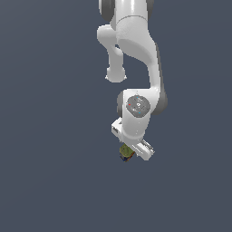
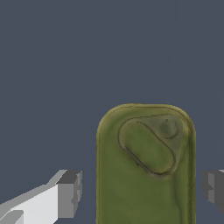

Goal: Pick up the object and move it to a goal position.

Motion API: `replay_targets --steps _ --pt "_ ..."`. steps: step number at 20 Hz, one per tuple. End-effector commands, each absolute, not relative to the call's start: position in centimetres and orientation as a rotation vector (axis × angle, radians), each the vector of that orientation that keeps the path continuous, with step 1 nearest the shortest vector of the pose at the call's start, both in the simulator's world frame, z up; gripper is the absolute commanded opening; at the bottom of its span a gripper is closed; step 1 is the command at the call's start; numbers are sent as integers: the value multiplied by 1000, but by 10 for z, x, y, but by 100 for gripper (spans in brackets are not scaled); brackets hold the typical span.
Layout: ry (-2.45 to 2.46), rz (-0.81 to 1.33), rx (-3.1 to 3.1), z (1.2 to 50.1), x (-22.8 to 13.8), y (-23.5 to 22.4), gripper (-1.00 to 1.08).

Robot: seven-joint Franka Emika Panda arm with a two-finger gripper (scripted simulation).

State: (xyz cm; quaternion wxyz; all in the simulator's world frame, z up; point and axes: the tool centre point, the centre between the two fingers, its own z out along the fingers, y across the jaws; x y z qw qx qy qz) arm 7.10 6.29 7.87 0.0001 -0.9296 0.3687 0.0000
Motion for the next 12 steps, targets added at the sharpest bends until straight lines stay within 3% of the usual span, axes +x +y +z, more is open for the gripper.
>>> replay_targets --steps 1,8,9,12 --pt "1160 0 -2920 66 70 63 100" --pt "1161 0 -2919 59 72 63 100" --pt "1161 0 -2919 59 72 63 -100" --pt "1161 0 -2919 59 72 63 -100"
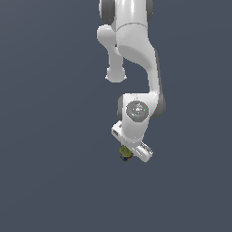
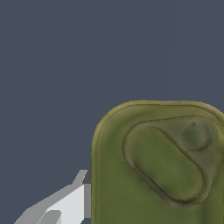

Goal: Pick up the object and move it to a goal position.

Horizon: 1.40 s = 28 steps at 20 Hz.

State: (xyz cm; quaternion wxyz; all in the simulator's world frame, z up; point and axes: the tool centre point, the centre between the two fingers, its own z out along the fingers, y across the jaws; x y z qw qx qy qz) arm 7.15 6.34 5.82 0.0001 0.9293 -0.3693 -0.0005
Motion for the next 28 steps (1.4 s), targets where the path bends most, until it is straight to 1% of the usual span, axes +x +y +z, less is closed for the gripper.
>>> replay_targets --steps 1,9,15,21,28 --pt "-1161 0 2919 59 72 63 -100" --pt "-1160 -1 2919 60 72 64 -100" --pt "-1160 -1 2919 80 71 70 -100" --pt "-1160 -1 2919 126 68 85 -100" --pt "-1161 0 2918 202 66 108 -100"
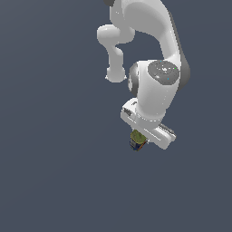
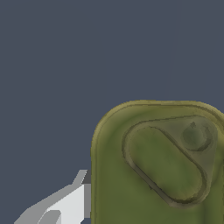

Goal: Pick up the object and move it to a goal position.

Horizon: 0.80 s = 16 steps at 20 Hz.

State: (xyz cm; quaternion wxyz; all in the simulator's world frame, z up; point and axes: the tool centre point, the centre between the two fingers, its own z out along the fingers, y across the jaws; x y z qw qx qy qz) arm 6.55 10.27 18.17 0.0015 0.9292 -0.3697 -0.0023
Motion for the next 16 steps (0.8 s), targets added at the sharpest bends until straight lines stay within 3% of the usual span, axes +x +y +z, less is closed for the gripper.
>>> replay_targets --steps 1,16 --pt "-1161 0 2918 213 65 112 -100" --pt "-1162 0 2918 369 63 161 -100"
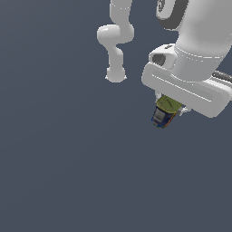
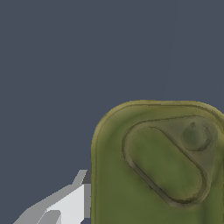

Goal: Pick up the object and move it to a goal position.

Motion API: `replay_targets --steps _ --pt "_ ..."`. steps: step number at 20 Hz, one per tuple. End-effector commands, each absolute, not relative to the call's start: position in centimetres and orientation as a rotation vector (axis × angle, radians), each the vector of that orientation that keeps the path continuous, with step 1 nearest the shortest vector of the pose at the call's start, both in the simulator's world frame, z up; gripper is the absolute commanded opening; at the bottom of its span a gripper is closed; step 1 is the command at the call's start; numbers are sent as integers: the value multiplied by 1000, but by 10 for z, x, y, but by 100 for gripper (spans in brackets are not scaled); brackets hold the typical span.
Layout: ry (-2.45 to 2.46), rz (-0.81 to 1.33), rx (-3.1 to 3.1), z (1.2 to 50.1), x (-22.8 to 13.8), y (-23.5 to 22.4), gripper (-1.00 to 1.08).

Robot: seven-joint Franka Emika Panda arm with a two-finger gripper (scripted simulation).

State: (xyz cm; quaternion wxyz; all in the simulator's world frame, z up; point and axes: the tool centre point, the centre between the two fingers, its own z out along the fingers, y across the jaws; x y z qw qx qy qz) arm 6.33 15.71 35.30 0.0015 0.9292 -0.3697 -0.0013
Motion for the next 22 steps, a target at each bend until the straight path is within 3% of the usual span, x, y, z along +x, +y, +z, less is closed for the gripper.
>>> replay_targets --steps 1,10,22 --pt "-1162 0 2918 377 63 164 -100" --pt "-1160 0 2919 421 65 179 -100" --pt "-1160 0 2919 435 67 184 -100"
